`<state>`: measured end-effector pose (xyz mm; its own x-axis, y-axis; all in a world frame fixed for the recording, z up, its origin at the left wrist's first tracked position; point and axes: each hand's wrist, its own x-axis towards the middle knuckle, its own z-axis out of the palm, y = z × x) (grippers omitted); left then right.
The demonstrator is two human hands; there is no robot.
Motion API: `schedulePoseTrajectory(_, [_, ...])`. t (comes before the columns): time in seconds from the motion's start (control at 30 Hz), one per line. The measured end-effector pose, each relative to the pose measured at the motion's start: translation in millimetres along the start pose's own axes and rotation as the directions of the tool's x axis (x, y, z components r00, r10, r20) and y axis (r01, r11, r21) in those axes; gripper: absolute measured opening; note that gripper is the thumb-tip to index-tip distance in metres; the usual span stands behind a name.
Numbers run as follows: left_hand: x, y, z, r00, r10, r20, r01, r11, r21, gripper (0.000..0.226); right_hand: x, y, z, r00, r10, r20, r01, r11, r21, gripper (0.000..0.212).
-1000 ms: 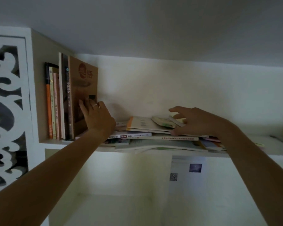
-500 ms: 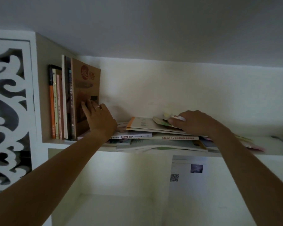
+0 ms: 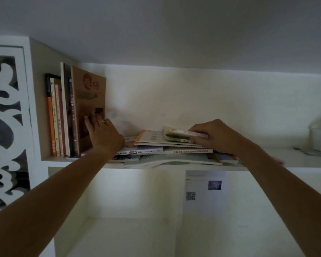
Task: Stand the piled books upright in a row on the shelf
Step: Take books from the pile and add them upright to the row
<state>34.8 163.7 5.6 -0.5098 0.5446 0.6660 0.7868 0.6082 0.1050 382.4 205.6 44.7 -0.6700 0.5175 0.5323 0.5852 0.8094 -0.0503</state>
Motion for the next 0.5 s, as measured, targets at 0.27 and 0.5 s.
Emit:
schedulePoseTrajectory(0.27, [-3.1,-3.2,-4.2,1.0,-0.007,0.013,0.007,1.0,0.0,0.078,4.9,6.2,-6.9,0.998,-0.007,0.059,0.011,0.998,-0.06,0.036])
schedulePoseTrajectory(0.5, [-1.4,-4.6,1.2,1.0,0.002,-0.03,-0.003,1.0,-0.024,0.079,5.8,3.9,7.7,0.972,0.061,-0.226,-0.149,0.907,-0.394,0.068])
